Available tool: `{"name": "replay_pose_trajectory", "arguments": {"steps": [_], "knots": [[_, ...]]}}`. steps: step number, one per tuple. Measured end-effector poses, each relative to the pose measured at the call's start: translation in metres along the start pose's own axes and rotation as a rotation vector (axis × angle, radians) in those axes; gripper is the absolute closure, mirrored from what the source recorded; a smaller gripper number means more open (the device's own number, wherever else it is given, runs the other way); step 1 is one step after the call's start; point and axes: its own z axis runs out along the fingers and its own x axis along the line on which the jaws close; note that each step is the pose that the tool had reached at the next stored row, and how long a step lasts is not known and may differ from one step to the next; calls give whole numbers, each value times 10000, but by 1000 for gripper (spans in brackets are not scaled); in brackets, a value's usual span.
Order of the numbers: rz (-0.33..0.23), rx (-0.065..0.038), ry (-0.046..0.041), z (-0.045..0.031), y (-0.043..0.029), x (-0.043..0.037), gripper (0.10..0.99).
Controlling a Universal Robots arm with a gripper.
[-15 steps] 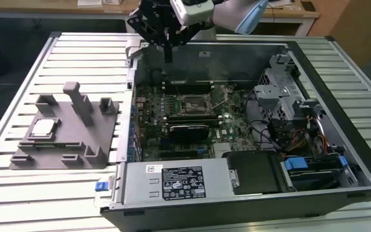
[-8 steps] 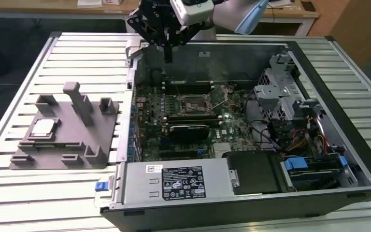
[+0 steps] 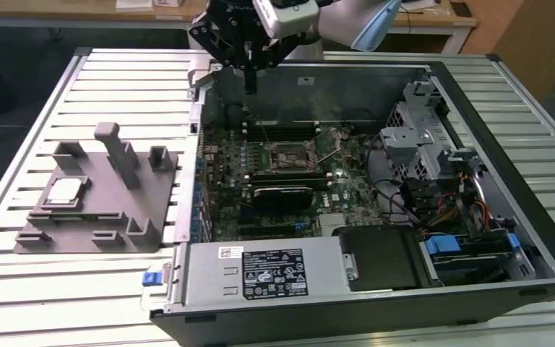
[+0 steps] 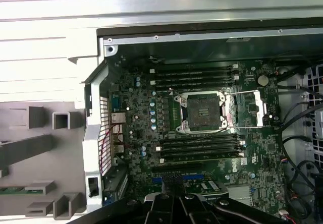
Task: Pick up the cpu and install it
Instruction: 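Reach for the cpu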
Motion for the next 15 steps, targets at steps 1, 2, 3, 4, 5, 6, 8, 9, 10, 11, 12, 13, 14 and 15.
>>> {"name": "replay_pose_trajectory", "arguments": {"steps": [1,2,3,4,5,6,8,9,10,11,12,13,14,15], "knots": [[0,0,0,0,-1,9,980],[0,0,0,0,-1,16,980],[0,1,0,-1,-2,24,980],[0,0,0,-1,-3,34,980],[-1,1,0,-1,-3,45,980],[0,1,0,-2,-4,57,980],[0,0,0,-2,-6,80,980],[0,0,0,-2,-7,89,980],[0,0,0,-2,-7,100,980],[1,0,0,-3,-8,111,980],[1,0,0,-3,-9,121,980],[0,0,0,-3,-10,131,980],[0,0,0,-3,-10,141,980],[0,0,0,-4,-11,151,980]]}}
